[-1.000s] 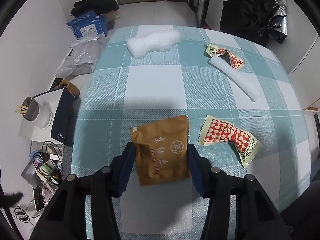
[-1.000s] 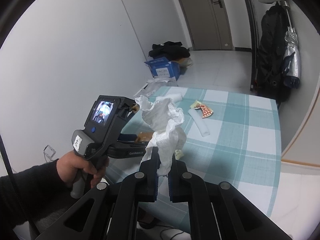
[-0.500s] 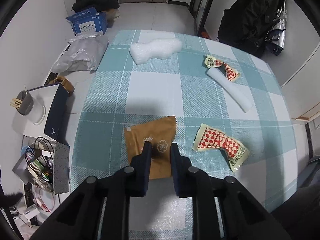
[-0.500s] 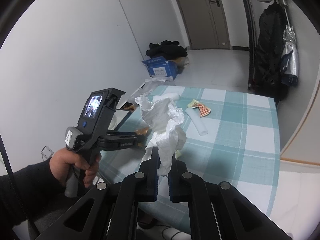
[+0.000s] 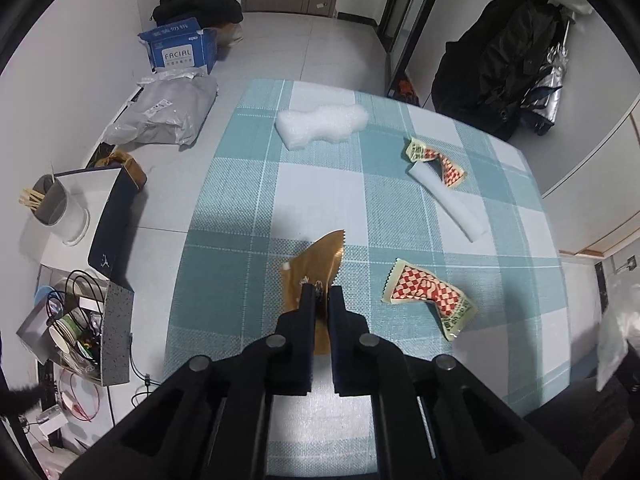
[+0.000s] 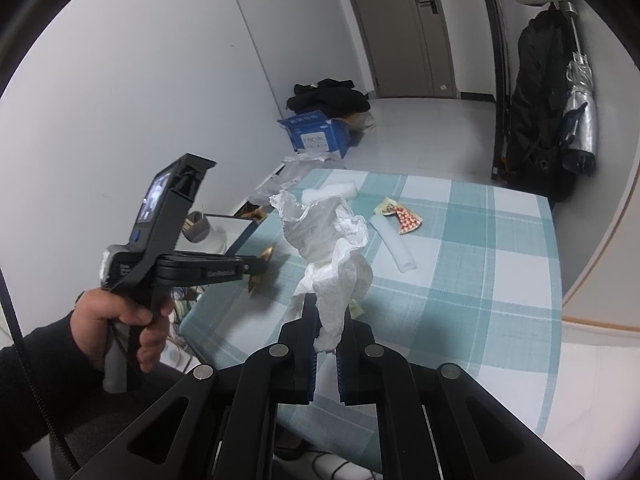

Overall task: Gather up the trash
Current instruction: 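Lift the brown sachet and tissue and carry both toward the white bin, then open both tools over the white bin to drop sachet and tissue, then raise both tools from the bin back over the table, then lower the left tool toward the red-checkered wrapper on the table, then close the left tool on the red-checkered wrapper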

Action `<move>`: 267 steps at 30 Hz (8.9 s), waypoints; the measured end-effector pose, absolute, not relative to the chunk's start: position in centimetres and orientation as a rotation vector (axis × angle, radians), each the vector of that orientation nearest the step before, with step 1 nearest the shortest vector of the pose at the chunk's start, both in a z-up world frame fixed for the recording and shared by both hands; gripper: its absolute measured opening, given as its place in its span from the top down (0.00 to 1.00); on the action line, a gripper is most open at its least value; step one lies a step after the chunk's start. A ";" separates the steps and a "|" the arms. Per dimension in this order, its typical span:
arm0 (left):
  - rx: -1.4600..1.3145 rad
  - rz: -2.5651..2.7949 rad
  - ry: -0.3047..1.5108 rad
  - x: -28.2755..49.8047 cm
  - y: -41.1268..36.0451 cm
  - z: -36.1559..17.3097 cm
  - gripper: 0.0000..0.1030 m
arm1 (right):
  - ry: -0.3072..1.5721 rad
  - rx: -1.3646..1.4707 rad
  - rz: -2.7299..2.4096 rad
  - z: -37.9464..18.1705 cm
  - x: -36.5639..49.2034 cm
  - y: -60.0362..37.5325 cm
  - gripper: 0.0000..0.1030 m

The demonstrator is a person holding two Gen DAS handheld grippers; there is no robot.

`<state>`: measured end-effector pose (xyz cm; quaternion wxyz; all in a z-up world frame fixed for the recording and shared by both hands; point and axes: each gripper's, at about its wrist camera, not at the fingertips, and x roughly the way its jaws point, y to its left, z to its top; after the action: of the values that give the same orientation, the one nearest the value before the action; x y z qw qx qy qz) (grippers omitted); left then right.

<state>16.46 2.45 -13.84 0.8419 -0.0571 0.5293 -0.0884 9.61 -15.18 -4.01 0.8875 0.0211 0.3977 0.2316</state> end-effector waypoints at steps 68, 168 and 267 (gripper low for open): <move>0.331 -0.996 1.269 2.8 -39.1 -8.6 0.99 | 0.825 0.391 -0.188 -4.6 -10.1 -50.8 0.94; -0.103 -0.201 0.544 11.4 -4.2 3.3 0.01 | 0.525 -0.078 -0.006 12.4 5.8 -19.5 0.00; -0.224 -0.322 1.174 16.7 0.4 -14.5 0.41 | 0.759 -0.066 0.284 -0.7 23.4 -18.5 0.00</move>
<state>16.70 0.36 -14.49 0.8144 -0.1051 0.5504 -0.1509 23.42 -18.54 -0.73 0.9186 -0.0323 0.3690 0.1379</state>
